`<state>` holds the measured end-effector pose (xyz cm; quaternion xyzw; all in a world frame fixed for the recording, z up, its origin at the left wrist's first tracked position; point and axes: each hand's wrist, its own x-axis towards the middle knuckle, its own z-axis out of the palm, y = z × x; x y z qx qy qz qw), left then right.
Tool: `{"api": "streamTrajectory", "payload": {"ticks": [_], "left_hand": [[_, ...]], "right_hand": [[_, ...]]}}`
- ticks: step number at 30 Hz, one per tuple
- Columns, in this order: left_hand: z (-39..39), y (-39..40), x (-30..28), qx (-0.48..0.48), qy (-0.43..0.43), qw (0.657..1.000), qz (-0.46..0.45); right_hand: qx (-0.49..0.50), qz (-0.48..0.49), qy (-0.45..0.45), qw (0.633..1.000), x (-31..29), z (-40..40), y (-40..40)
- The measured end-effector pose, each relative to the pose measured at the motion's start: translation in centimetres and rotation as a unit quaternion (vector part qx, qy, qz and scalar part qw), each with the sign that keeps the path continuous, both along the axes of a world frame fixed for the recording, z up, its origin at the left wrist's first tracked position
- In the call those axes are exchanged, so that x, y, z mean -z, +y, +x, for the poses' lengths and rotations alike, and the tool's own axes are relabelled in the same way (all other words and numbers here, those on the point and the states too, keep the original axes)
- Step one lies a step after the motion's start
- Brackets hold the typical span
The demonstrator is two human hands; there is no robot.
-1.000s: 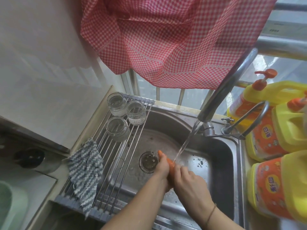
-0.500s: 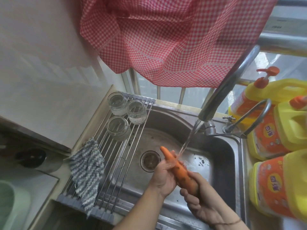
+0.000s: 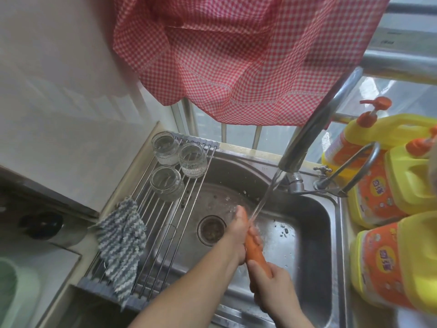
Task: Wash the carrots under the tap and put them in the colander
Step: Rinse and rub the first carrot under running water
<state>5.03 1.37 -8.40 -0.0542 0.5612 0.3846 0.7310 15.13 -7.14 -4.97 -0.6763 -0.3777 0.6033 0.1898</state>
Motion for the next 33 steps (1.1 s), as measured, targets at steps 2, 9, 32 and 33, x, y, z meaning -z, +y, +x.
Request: {"api": "streamTrajectory", "payload": {"ticks": [2, 9, 32, 33], "left_hand": [[-0.2, 0.1, -0.2, 0.003, -0.024, 1.0, -0.017], [1.0, -1.7, 1.8, -0.121, -0.048, 0.985, 0.111], [0.9, -1.2, 3.1, -0.124, -0.04, 0.99, 0.051], [0.7, -1.1, 3.1, -0.111, -0.01, 0.993, 0.038]], "right_hand": [[-0.07, 0.04, -0.095, 0.992, 0.0, 0.3, 0.0], [0.144, -0.223, 0.214, 0.94, -2.0, 2.2, 2.3], [0.102, -0.198, 0.163, 0.961, -2.4, 1.2, 2.2], [0.086, -0.179, 0.145, 0.969, -2.2, 0.7, 1.8]]}}
